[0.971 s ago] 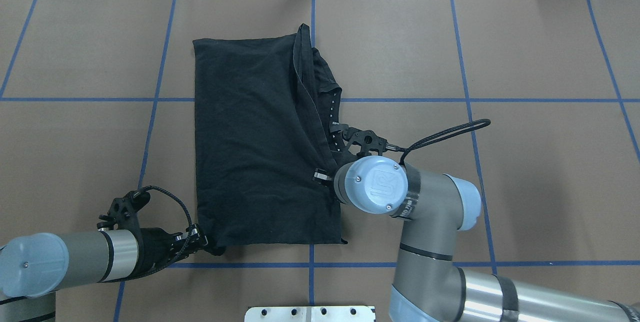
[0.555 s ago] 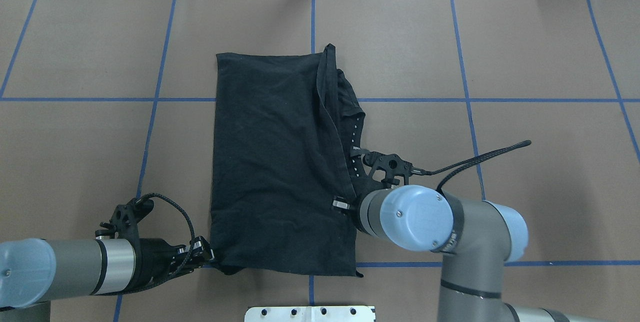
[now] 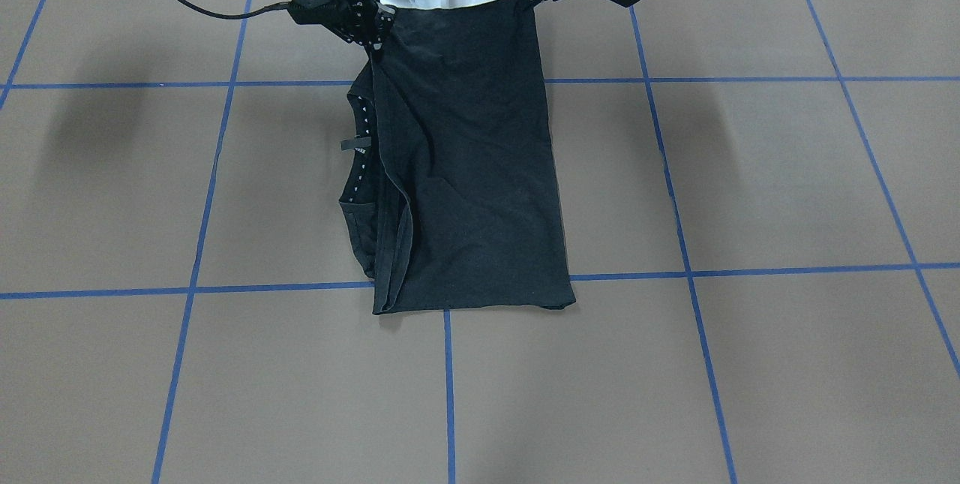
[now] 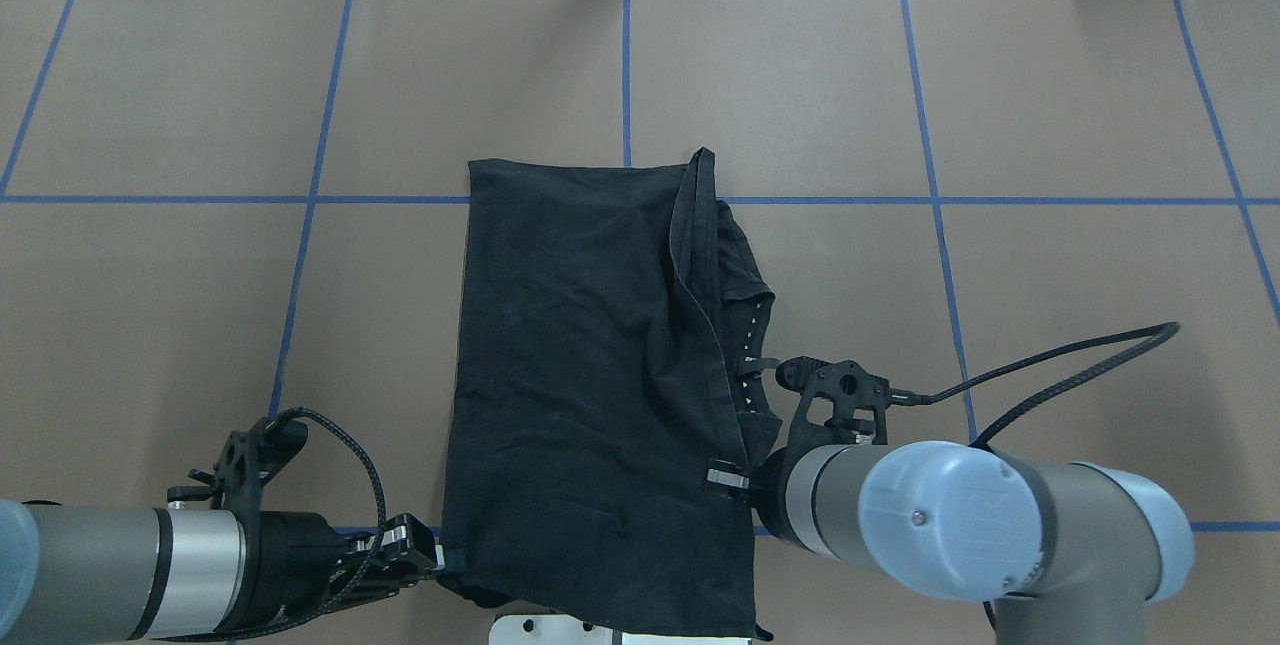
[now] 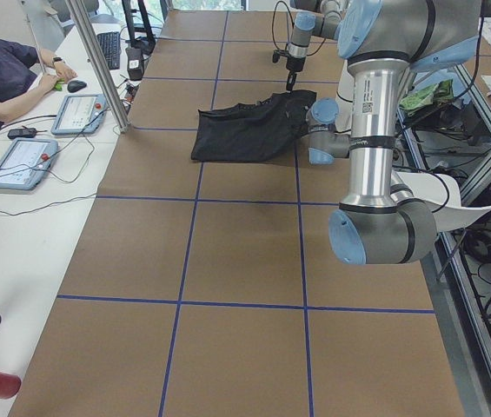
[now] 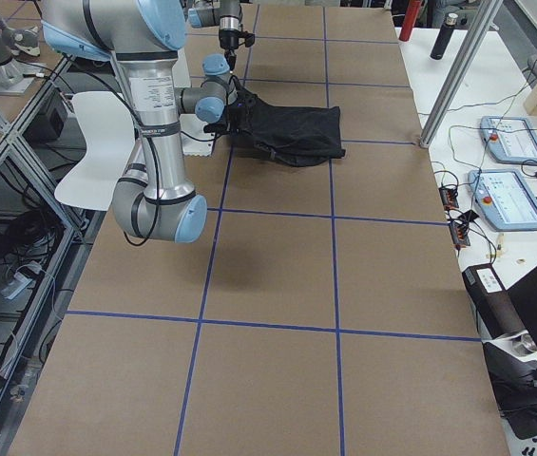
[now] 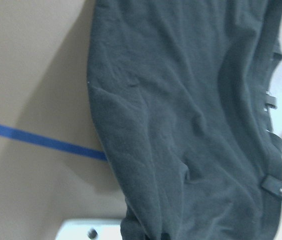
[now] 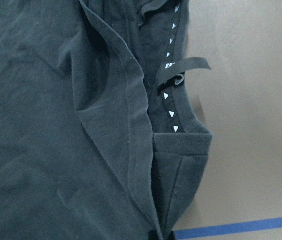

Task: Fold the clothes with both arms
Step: 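Grasp the near edge with both grippers and lift it off the table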

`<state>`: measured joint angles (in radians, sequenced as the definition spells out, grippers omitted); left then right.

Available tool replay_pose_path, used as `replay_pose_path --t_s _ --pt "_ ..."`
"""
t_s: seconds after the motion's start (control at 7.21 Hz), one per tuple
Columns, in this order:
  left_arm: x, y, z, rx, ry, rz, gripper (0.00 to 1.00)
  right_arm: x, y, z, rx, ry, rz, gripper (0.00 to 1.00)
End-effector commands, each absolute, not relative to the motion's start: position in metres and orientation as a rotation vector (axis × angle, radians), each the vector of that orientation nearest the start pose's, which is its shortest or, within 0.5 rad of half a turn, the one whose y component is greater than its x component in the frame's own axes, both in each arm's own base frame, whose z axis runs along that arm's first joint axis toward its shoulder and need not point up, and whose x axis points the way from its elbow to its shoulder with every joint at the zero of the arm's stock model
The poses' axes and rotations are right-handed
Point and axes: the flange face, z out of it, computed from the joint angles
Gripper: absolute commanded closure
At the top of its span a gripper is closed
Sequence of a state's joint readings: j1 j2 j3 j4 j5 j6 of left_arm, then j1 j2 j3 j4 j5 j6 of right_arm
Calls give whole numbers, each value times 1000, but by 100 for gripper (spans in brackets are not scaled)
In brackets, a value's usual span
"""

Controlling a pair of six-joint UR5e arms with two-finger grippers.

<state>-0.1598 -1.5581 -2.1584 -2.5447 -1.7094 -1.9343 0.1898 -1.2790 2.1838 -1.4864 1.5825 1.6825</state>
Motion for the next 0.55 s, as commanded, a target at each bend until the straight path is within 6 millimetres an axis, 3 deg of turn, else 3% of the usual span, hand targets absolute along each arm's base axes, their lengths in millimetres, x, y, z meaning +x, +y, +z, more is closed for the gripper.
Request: replay_pose_path --t_s 0.0,0.28,0.42 --pt "380 -212 267 -257 1551 -313 100 -448 -247 231 49 -996 317 100" --pt "365 -242 265 -165 1545 -285 100 -437 -272 231 74 -959 362 100" --pt "368 -251 261 -129 1526 -280 100 -434 -281 227 83 -959 377 100"
